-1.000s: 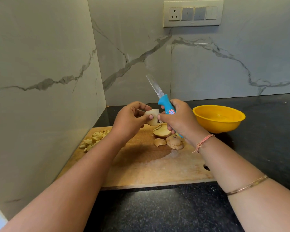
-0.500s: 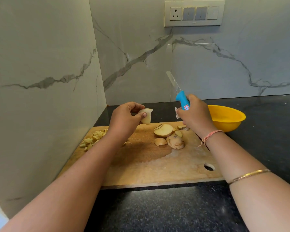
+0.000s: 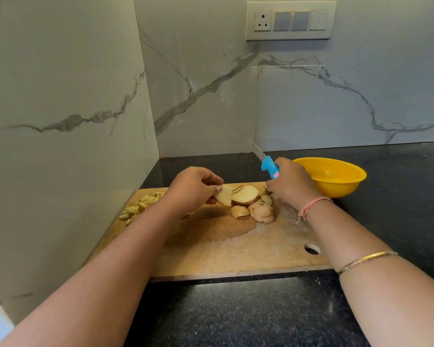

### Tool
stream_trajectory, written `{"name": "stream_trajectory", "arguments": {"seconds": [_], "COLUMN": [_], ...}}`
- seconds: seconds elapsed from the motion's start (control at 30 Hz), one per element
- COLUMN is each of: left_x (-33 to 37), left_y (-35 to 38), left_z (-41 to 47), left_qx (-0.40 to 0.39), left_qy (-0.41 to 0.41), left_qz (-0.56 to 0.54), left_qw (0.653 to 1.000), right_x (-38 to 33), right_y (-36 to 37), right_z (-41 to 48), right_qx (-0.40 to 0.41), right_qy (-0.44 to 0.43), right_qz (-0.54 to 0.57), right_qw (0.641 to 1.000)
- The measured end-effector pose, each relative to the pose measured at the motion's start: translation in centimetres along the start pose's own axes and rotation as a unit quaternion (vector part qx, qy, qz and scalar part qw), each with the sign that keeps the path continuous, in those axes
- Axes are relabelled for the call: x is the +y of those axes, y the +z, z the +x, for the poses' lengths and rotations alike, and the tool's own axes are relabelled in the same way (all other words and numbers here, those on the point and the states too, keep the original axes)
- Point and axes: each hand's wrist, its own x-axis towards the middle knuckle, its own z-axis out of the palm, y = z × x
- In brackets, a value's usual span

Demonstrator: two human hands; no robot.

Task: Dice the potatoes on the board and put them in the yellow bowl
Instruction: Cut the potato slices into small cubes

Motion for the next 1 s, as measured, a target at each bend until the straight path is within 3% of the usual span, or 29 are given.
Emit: {"name": "stream_trajectory", "arguments": {"seconds": [0.3,0.43,0.53,0.73,1.0], "left_x": [0.7,-0.1,-0.6,-1.0,-1.5], "left_y": [-0.4,-0.6,-0.4,0.2,-1.1], "left_z": [0.2,-0.2,-0.7,-0.8,-0.1], "left_qx": [-0.056,-0.046,-0.082,-0.112,-0.092], "left_qy": [-0.017,0.03,0.066,0.065,0.06], "left_qz": [0.123,0.15,0.149,0.185,0.256], "left_qw": [0.991,0.987,0.983,0.974,0.961], "right_x": [-0.3,-0.5,-0.8,-1.4,-3.2], "right_y": [-0.4,-0.2,-0.3,-0.6,-1.2], "right_z": [-0.2,-0.7,-0.9,-1.6,-3.3], "right_qx": [0.032,0.034,0.039,0.047,-0.026], "right_qy": [-0.014,-0.021,-0.021,-0.034,-0.058], "right_qz": [0.03,0.031,0.04,0.036,0.057], "right_qw": [0.999,0.999,0.998,0.998,0.996]}}
